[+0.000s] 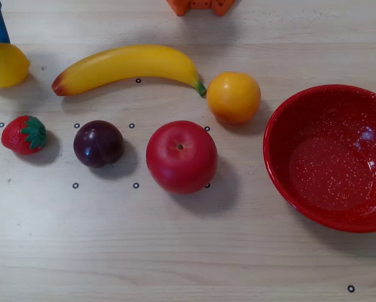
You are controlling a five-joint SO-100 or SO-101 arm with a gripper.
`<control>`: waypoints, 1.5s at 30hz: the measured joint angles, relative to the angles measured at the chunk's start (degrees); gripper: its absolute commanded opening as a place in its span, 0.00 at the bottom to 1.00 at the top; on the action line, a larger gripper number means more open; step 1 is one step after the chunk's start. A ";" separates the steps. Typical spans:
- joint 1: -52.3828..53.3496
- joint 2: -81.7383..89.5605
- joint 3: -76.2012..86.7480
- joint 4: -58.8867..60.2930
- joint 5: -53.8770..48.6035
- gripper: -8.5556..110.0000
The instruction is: Put the lemon in the red bowl.
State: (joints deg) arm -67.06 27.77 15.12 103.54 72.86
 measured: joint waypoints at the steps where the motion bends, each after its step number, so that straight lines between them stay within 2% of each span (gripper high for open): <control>1: 0.00 0.00 0.00 0.00 0.00 0.61; 45: 0.53 -1.14 -0.09 0.00 0.62 0.48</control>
State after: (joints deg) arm -66.53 26.63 15.03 103.54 73.48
